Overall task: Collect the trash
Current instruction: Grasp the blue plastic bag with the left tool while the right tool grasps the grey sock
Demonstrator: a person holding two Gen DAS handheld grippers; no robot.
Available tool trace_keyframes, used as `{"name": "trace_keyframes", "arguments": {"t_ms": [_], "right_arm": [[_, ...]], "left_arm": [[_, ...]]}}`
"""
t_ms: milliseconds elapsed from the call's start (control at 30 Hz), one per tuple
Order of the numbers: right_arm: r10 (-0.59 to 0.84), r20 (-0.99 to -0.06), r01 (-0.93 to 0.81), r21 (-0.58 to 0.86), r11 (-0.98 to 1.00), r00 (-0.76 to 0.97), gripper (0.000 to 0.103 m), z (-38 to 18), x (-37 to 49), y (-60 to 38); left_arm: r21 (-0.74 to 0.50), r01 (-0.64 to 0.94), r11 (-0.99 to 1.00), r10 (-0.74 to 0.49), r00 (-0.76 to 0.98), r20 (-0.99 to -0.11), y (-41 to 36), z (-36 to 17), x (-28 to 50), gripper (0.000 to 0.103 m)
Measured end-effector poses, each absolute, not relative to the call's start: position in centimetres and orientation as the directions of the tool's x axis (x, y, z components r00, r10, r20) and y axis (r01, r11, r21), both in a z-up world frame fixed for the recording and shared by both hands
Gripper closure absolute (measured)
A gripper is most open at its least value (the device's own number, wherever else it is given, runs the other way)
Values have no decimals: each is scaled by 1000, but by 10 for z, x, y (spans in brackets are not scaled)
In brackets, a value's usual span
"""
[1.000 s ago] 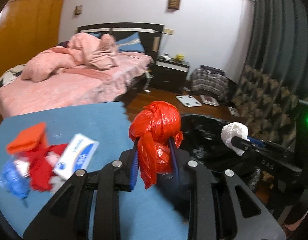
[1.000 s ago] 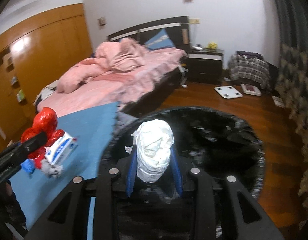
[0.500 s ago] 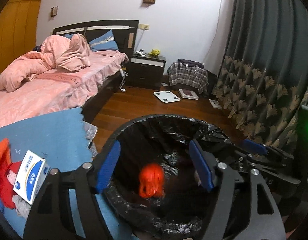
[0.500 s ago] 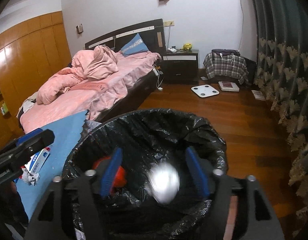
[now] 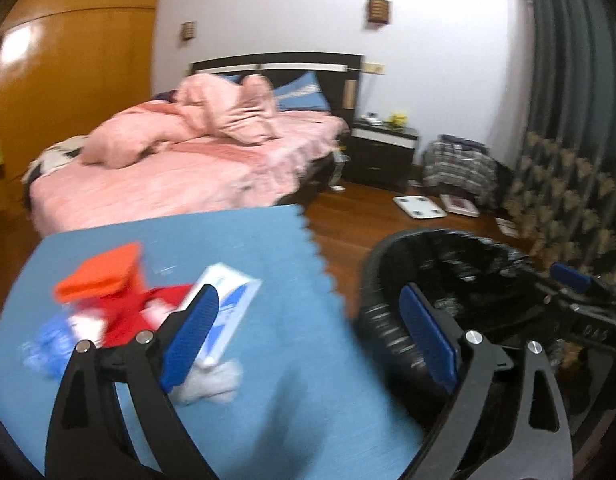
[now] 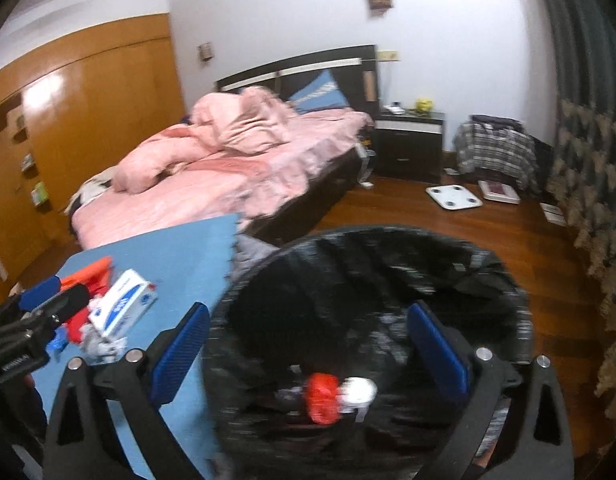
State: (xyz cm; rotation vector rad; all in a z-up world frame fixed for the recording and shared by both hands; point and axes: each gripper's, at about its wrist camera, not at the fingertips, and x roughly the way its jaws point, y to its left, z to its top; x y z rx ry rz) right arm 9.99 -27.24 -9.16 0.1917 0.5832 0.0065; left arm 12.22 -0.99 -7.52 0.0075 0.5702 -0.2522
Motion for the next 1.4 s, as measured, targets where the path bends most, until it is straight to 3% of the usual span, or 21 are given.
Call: {"name": "trace_keyframes", "arguments": {"t_ms": [233, 600, 1100, 1200, 1400], "right_arm": [[178, -553, -100, 170, 980, 814, 6, -96, 115, -192], [318, -607, -267, 176, 948, 728, 6, -125, 135, -86], [325, -703, -290, 174, 941, 633, 9, -163, 161, -29], [322, -722, -296, 168, 940, 613, 16, -167, 166, -24], [378, -730, -339, 210, 917, 569, 44, -170, 166, -22]], "left_arm": [[0, 67, 998, -56, 828, -558, 69, -91, 109, 14], [41, -113, 993, 114, 788, -604, 154, -121, 90, 14], [34, -195, 980, 173, 758, -629, 199, -136, 87, 14], [24, -201, 979, 170, 752, -637, 202, -139, 90, 14], [8, -203, 979, 160, 744, -649, 203, -143, 99, 14]]}}
